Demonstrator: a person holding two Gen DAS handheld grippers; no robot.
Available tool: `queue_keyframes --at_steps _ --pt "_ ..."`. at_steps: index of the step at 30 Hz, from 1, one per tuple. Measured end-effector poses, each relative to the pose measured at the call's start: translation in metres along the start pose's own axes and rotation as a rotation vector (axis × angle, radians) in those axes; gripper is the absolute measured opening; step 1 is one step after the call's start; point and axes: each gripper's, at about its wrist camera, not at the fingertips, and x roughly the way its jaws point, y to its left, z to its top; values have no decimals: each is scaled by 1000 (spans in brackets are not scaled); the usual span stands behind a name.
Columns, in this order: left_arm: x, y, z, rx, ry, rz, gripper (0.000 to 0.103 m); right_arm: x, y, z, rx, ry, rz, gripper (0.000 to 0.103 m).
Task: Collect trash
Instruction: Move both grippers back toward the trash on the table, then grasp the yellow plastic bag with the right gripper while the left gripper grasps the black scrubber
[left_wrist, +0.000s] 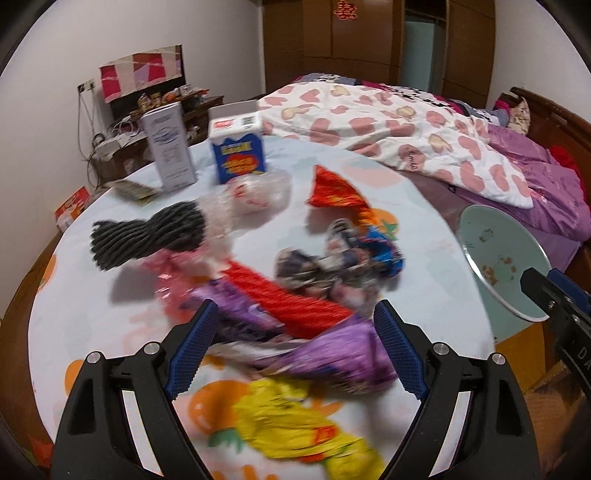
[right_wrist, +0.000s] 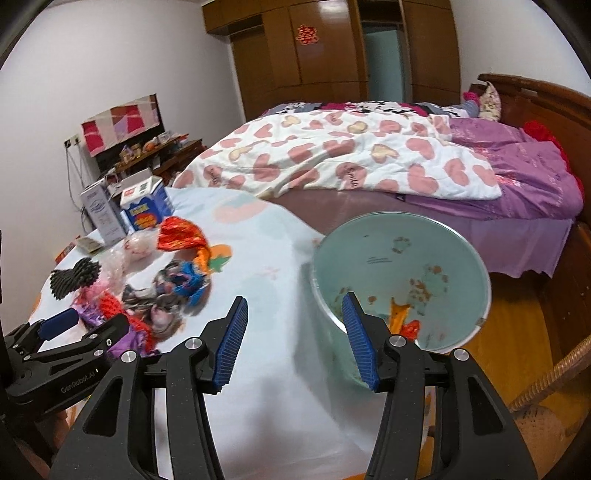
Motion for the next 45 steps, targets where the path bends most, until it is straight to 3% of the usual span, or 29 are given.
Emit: queue_keyframes --at_steps 16,26,40,45 --pt "-7 88 -25 -104 13 79 84 5 66 -10 -105 32 83 53" --pt "-13 156 -50 -181 45 186 85 8 109 -35 -195 98 237 53" --pt "-9 188 -64 -217 76 252 85 20 139 -72 -286 231 364 52" --pt "-9 192 -64 -236 77 255 85 17 143 -78 -335 250 406 40"
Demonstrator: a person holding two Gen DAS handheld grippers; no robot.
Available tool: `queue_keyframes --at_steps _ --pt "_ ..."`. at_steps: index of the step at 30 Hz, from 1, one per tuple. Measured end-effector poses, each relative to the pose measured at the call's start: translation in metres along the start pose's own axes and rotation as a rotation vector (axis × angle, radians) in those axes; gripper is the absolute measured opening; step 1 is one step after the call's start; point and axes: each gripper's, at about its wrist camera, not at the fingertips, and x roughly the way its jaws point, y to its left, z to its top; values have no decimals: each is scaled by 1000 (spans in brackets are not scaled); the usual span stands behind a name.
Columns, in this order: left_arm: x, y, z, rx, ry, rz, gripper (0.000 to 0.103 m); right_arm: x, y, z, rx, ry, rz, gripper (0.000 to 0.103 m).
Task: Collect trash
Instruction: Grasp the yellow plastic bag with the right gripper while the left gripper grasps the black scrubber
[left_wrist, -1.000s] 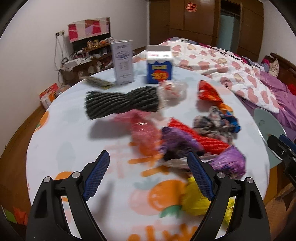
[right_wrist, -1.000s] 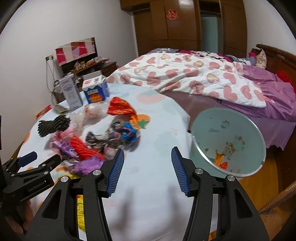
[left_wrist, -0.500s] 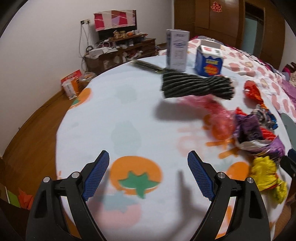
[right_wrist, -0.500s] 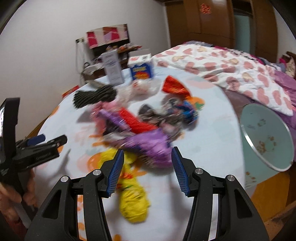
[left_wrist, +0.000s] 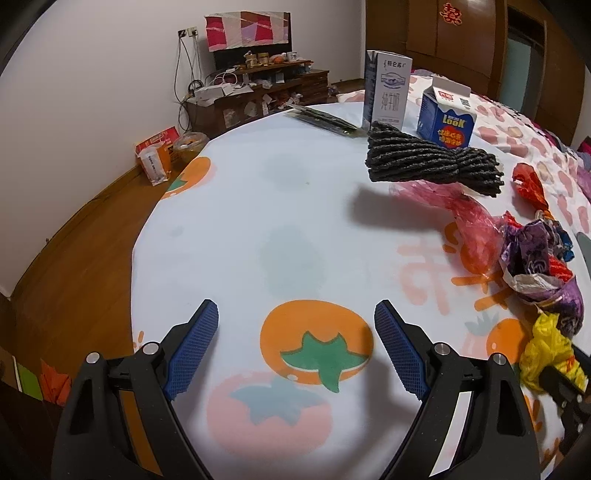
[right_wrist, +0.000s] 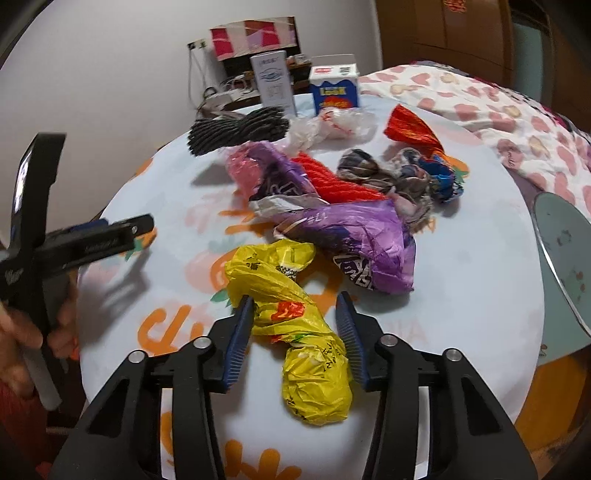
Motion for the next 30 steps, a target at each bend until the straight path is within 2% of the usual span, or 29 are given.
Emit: queue_keyframes --at_steps 5,8,13,17,22,28,29,30 --pt "-2 -1 5 6 -16 -3 85 -13 3 0 -32 4 64 29" --pt "-6 -3 13 17 -42 -7 85 -33 -1 7 -37 -48 81 29" --pt "-9 -5 37 9 -74 -39 85 -58 -30 29 49 -138 80 29" --pt "-10 -13 58 12 -113 -40 85 -61 -55 45 97 -186 3 29" --pt "4 -22 94 -25 -142 -83 85 -59 -83 49 178 -210 -70 29" --pt "45 -41 111 -83 -42 -167 84 -52 -99 46 206 -203 -117 29" --pt "51 -43 110 -89 -27 -177 80 -50 -99 46 204 -201 -120 29" --pt "56 -46 109 -95 -14 -189 72 -48 -101 46 202 -200 -124 29"
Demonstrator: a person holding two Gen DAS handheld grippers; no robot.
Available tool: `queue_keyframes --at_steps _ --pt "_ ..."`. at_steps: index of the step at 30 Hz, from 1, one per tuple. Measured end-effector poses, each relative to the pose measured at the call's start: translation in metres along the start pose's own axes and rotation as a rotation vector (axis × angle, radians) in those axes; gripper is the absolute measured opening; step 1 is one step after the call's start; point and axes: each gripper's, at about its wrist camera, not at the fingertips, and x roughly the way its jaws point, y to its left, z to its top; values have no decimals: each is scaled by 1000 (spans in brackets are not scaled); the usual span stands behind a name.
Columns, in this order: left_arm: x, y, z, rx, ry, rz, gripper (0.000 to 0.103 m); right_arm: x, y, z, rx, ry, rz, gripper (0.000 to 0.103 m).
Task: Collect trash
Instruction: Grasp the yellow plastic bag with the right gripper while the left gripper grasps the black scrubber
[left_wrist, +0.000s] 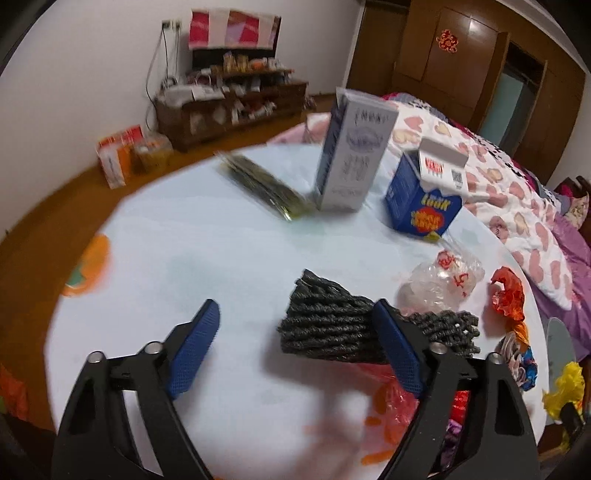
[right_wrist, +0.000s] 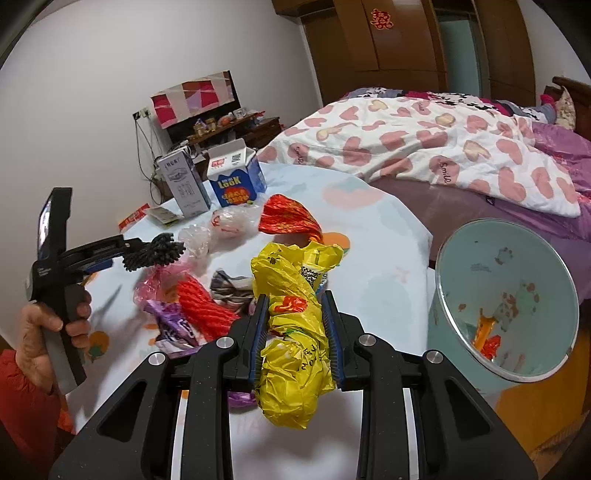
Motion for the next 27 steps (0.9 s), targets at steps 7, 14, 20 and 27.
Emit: queue_keyframes --at_steps 7,14,20,27 --pt "-7 -7 -9 13 -24 -60 10 -4 -8 -2 27 -17 -12 29" --pt "-54 0 -11 2 -109 -69 7 -21 -9 -2 48 -61 -14 29" --pt "-71 8 -23 48 -115 -19 8 -31 -13 -4 52 -79 -16 29" --pt "-38 13 -2 -41 -86 7 64 -34 -21 -2 76 -84 -36 29"
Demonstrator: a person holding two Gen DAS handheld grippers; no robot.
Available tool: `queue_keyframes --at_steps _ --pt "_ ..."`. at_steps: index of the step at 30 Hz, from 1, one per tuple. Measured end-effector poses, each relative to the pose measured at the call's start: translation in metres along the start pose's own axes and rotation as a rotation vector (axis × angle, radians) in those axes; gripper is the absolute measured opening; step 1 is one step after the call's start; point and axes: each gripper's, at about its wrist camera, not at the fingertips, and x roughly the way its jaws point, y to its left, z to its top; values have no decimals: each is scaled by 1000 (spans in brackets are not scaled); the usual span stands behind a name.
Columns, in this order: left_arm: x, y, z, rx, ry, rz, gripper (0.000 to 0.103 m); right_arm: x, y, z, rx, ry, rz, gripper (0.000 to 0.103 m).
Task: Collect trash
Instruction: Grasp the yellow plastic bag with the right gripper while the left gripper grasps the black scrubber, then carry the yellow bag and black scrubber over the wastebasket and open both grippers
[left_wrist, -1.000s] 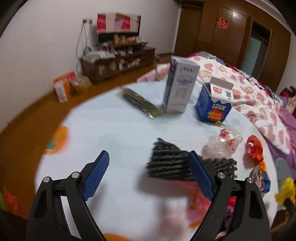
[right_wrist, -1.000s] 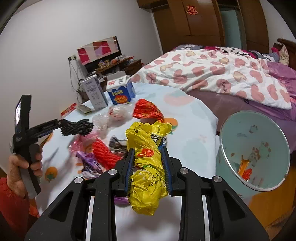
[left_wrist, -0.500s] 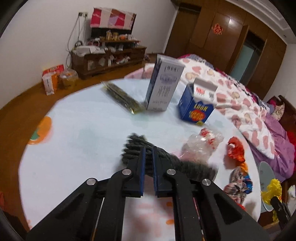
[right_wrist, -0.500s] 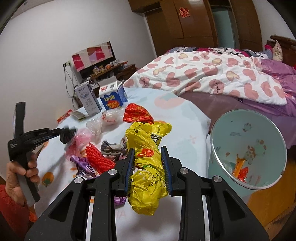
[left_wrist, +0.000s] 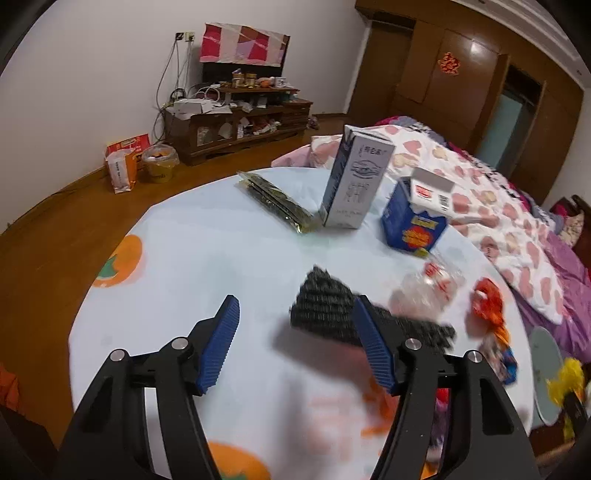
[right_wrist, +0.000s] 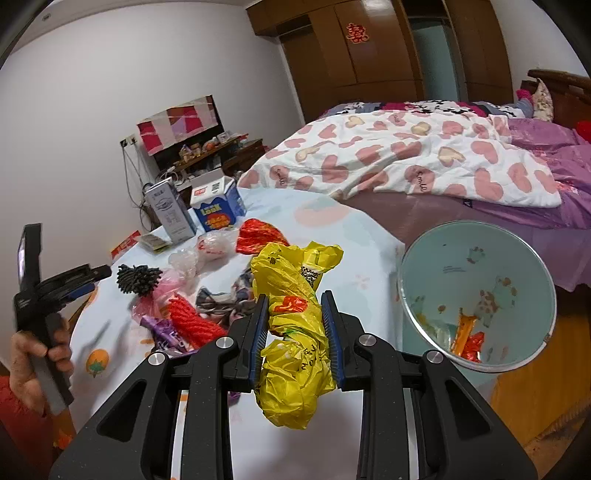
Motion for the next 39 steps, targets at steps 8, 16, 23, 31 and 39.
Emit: queue_keyframes --at_steps 8,16,23,31,39 --pt "52 -23 -12 -31 133 -68 25 4 -11 -1 25 15 -27 29" --pt "-3 -9 -7 -48 5 -77 18 -5 -24 0 59 -24 -45 29" --pt "-67 -29 -5 94 -149 12 19 -17 -27 3 34 -59 -77 29" --pt "-95 -96 -23 257 -170 -143 19 -34 -43 6 44 -91 -119 29" --pt "-93 -184 -65 433 -119 -256 19 -46 -73 8 67 -100 -178 30"
